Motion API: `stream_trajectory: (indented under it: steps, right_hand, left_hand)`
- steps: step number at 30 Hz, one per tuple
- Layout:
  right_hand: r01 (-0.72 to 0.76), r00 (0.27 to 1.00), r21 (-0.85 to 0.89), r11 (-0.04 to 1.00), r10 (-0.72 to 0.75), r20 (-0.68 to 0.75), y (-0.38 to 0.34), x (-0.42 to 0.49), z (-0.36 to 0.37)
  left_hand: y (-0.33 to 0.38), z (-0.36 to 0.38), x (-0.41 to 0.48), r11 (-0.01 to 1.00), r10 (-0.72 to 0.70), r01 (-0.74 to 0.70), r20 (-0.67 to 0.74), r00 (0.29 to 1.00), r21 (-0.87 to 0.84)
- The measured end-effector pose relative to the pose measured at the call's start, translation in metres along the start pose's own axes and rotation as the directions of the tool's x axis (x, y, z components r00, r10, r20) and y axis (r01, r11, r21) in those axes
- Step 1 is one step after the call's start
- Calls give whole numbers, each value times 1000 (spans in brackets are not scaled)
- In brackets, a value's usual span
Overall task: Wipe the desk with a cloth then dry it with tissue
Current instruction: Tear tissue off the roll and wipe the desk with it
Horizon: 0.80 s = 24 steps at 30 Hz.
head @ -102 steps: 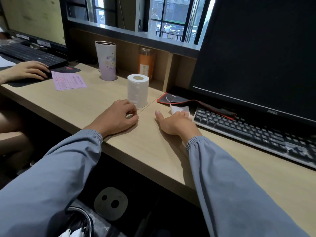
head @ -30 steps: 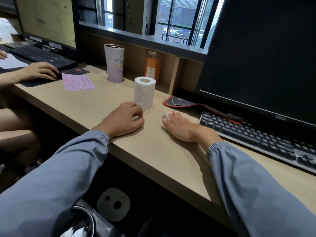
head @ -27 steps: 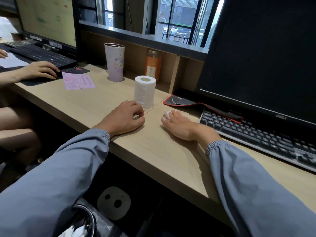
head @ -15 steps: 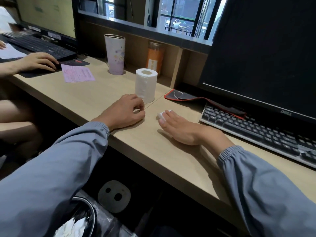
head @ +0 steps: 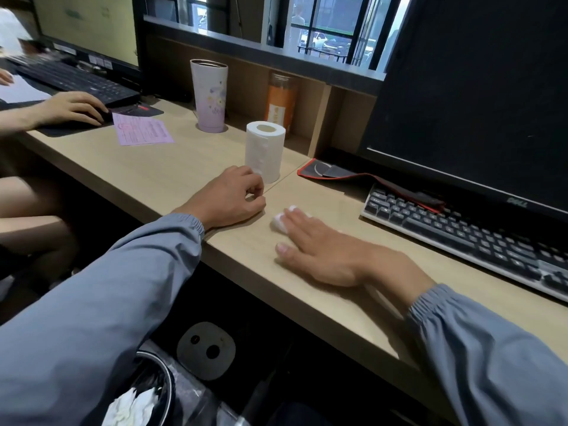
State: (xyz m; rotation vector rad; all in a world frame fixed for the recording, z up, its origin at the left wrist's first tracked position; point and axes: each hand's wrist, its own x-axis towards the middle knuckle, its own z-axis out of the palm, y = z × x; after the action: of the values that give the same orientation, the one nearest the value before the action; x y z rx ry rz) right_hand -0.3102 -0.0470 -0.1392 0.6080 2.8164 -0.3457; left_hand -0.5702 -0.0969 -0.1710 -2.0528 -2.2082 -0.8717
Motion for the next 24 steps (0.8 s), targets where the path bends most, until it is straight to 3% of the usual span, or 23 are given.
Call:
stream_trajectory:
  steps: [4,10,17,20,24]
  right_hand:
    - [86,996,-15,996,-85,31,-3,-4,2]
    - [-162,986,49,986,163,-24,31,14,-13]
    - [5,1000,21,1000,-6,13,-9,-16,6]
    - [-122,992,63,991,123,-13,9,-7,-5]
    - [-368,924,112,923,376,-63,36,12,-12]
  left_hand:
    - [0,-2,-3,1000,-11,11,-1,1000,14]
    - [1,-2,-7,1000,-21,21,-7,1000,10]
    - [3,-1,-3,1000,-25,25,2,1000,11]
    - [2,-2,-5,1000,-28,28,-14,1000,3]
    - [2,-3,-7,999,-36,36,-19,999,-3]
